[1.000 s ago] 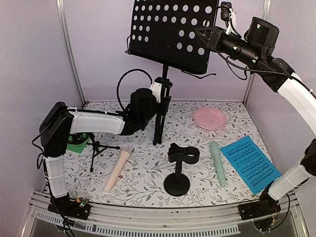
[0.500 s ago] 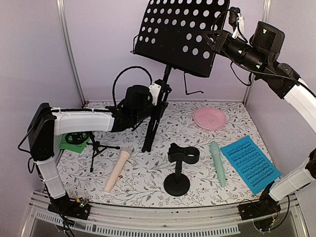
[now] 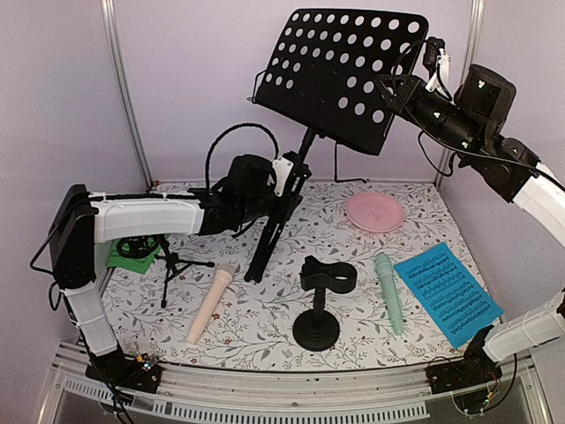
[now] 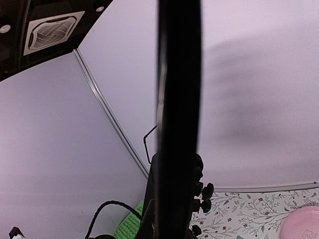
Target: Pack up the instrument practice props
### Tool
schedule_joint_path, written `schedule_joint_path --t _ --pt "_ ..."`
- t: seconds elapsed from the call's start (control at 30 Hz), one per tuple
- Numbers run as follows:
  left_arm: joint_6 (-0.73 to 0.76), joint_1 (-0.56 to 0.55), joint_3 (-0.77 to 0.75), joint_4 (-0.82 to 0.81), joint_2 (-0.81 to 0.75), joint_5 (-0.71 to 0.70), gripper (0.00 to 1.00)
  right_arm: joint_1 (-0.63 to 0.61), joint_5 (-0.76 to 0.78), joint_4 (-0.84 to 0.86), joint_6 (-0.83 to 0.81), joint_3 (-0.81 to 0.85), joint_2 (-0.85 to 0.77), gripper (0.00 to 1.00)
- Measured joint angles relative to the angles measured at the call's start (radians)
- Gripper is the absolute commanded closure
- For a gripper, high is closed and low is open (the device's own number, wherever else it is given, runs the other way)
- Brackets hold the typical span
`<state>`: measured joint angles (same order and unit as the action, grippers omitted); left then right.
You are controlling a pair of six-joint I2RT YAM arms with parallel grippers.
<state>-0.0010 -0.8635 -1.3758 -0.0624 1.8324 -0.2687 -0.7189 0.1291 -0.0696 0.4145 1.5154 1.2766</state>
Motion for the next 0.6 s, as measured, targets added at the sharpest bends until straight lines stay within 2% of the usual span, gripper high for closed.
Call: schedule_joint_path --t 0.1,0.4,0.6 --pt "-0.003 -0.001 0.000 0.027 -0.005 0.005 1.00 0.000 0.017 0.022 0.021 -0.038 -0.018 1.00" --pt "-0.018 -0.008 -0.007 0.092 -0.009 0.011 1.00 0.002 0.081 0.072 0.080 -0.143 -0.071 1.00" --pt "-0.034 -0.013 -0.021 0.187 -0.009 0.037 1.00 0.030 0.110 0.130 0.173 -0.273 -0.122 1.00"
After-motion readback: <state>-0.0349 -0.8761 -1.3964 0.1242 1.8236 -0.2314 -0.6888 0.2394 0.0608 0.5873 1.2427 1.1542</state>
